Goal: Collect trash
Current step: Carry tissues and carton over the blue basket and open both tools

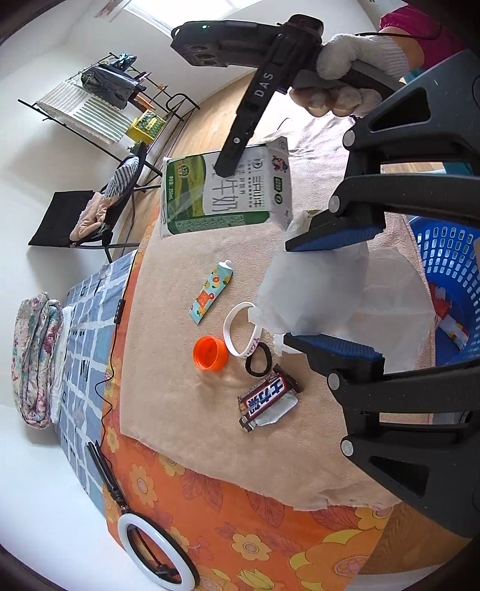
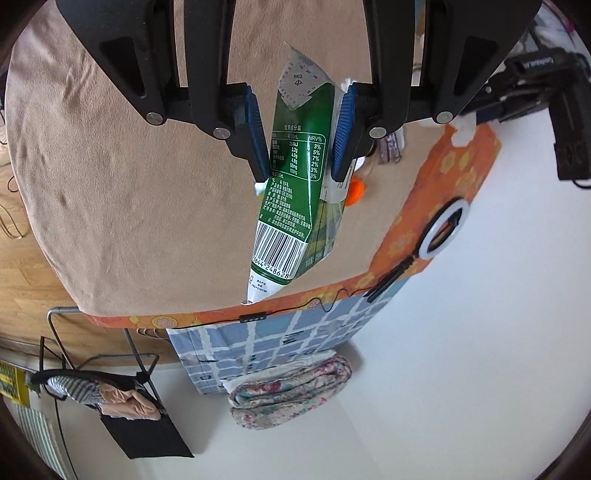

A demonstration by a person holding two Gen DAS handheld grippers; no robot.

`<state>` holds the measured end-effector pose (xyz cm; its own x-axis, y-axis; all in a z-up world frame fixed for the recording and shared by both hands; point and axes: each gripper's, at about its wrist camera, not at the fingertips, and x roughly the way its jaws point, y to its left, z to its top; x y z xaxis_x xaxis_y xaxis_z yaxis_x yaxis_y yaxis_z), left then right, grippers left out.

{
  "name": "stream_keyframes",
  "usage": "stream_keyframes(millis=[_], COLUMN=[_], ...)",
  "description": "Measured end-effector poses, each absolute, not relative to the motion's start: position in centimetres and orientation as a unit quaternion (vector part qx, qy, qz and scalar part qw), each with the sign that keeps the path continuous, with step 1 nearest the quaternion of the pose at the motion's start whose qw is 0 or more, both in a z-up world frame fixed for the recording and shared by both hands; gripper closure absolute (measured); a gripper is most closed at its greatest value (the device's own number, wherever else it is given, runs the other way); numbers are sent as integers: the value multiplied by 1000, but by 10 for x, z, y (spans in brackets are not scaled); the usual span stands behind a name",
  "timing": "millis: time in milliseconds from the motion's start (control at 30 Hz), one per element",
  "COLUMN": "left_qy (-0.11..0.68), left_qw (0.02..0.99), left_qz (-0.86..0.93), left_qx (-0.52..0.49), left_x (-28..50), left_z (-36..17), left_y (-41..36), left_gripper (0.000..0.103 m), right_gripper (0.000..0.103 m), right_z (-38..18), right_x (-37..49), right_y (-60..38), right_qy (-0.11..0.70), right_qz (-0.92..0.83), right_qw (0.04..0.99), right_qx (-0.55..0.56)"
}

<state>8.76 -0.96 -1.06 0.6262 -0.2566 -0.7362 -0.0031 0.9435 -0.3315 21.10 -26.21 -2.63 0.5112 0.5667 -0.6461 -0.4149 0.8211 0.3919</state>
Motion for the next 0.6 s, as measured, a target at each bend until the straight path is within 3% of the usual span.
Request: stream_keyframes(millis=[600], left_qy=[449], left_qw=[882], left_qz=[-72], left_qx=[-124], left_x=[0], left_z=[-41], left_y=[-24], left_gripper=[60], right_gripper=[70], right_z=[-42], right_x=[70], right_y=[-269], right_qy=[447], right_qz=[358], right_qw=[820], right_qx=[6])
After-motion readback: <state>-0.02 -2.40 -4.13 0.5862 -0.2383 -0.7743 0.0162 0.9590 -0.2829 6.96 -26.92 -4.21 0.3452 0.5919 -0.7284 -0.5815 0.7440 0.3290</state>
